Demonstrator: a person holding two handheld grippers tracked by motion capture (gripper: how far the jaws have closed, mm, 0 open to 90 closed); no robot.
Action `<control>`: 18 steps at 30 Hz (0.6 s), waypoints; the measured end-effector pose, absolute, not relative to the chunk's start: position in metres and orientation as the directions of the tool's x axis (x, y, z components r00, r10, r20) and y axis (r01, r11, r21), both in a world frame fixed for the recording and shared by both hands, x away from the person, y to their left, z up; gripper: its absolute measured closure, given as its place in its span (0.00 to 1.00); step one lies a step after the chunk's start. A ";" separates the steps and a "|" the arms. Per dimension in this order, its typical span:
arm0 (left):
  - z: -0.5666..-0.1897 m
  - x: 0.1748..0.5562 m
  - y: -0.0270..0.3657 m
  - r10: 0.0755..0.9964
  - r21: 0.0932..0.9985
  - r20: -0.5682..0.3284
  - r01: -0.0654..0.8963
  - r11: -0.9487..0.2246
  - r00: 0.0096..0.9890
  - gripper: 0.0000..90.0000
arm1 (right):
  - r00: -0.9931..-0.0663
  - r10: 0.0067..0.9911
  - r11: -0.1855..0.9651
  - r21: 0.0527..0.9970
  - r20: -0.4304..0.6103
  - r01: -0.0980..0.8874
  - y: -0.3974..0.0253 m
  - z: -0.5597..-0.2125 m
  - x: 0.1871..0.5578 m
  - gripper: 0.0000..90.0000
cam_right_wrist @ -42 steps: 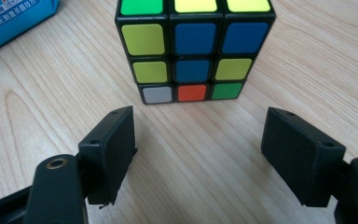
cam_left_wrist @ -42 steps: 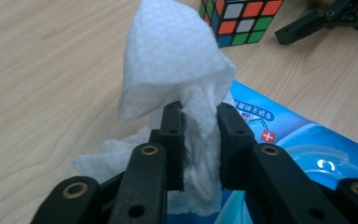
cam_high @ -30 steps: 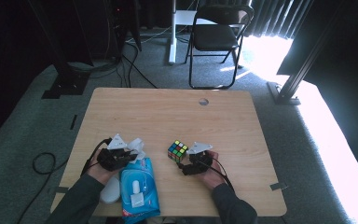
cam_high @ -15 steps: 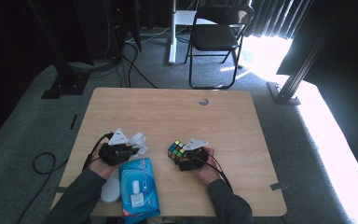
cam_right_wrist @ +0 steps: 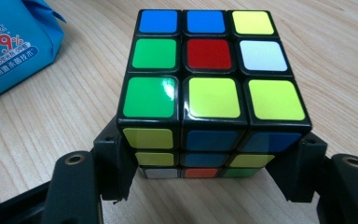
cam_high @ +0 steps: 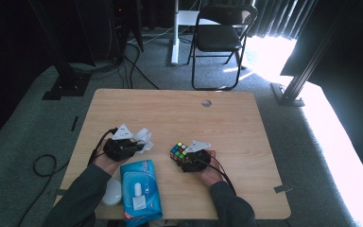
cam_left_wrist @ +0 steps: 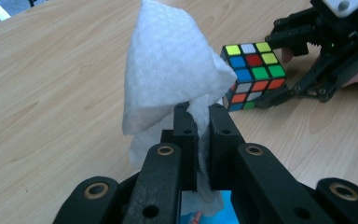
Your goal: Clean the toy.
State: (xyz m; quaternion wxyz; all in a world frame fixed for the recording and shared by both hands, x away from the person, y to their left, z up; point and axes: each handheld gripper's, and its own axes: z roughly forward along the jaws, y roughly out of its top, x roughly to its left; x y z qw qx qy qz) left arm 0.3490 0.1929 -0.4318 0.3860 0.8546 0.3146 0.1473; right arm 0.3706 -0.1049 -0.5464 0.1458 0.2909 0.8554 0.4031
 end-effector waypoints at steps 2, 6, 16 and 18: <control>-0.431 0.352 0.191 0.649 0.753 0.013 0.419 -0.507 0.761 0.94 | -0.787 0.616 0.510 0.774 -0.026 0.374 -0.104 -0.545 0.369 0.38; -0.430 0.357 0.189 0.647 0.753 0.012 0.419 -0.507 0.762 0.94 | -0.790 0.611 0.514 0.779 -0.039 0.359 -0.102 -0.544 0.368 0.38; -0.432 0.367 0.183 0.630 0.759 0.000 0.410 -0.505 0.777 0.94 | -0.803 0.595 0.515 0.783 -0.034 0.349 -0.097 -0.540 0.367 0.38; -0.433 0.368 0.181 0.626 0.757 -0.002 0.410 -0.509 0.780 0.94 | -0.804 0.594 0.515 0.783 -0.033 0.349 -0.097 -0.540 0.367 0.38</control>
